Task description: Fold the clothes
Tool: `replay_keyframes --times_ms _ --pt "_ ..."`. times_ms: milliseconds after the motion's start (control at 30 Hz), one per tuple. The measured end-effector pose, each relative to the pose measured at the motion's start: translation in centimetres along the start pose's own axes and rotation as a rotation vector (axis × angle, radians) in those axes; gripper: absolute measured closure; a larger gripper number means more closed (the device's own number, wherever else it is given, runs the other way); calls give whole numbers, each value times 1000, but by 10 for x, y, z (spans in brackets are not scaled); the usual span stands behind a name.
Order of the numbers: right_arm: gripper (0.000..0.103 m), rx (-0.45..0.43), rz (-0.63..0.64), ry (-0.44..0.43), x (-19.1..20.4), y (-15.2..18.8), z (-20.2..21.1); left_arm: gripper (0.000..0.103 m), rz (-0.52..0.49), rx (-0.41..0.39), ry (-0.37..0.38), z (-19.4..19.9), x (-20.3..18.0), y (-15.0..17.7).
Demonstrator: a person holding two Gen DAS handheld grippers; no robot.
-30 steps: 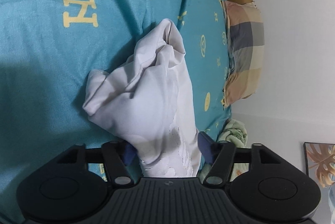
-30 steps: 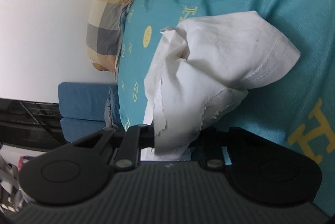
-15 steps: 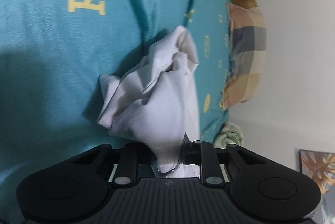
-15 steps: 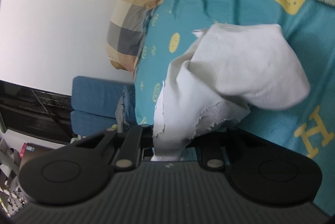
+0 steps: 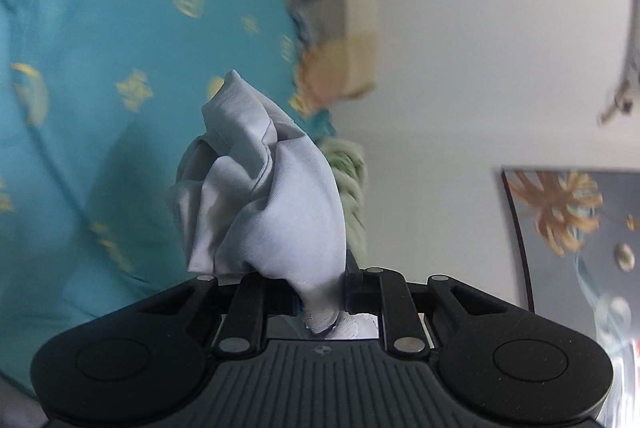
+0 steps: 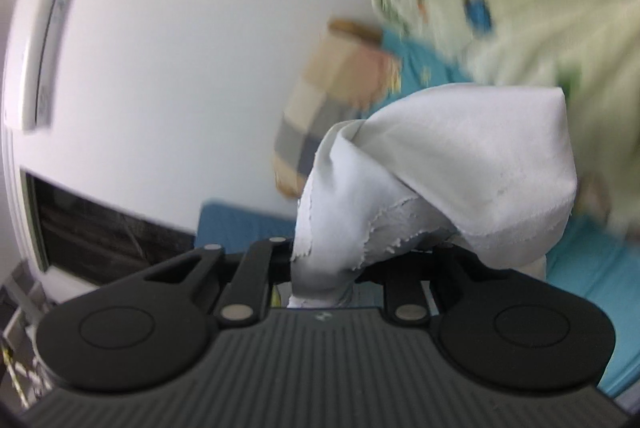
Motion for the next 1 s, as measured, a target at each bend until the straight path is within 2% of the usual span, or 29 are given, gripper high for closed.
replay_keyframes --times_ms 100,233,333,467,567,700,767,900,1000 --pt "82 -95 54 26 15 -75 18 84 -20 87 36 -66 -53 34" --pt "82 -229 168 55 20 -167 41 84 -46 189 71 -159 -103 90" --pt "82 -298 190 60 -2 -227 50 84 -87 254 106 -221 -130 141" --pt "82 -361 212 97 -55 -278 56 84 -190 324 152 -271 -127 208" --pt "82 -337 196 190 -110 -282 50 84 -246 365 116 -286 -100 229" --pt "82 -180 56 395 -189 -262 38 84 -305 408 39 -287 -58 237" --pt "82 -141 -8 433 -217 -250 35 80 -335 430 0 -287 -37 241" --pt "80 -144 -20 427 -216 -253 30 67 -394 472 -79 -288 4 249" --pt "76 -126 -52 436 -207 -248 40 60 -460 460 -102 -276 -4 246"
Point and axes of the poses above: each gripper's, at about its wrist camera, not at the fingertips, and z roughly against the way its jaws point, x to its left, y to its underside, the point moved 5 cm from there along -z, roughly the way its jaws point, and after that the axes turned 6 degrees about -x, right-handed, at the moved point
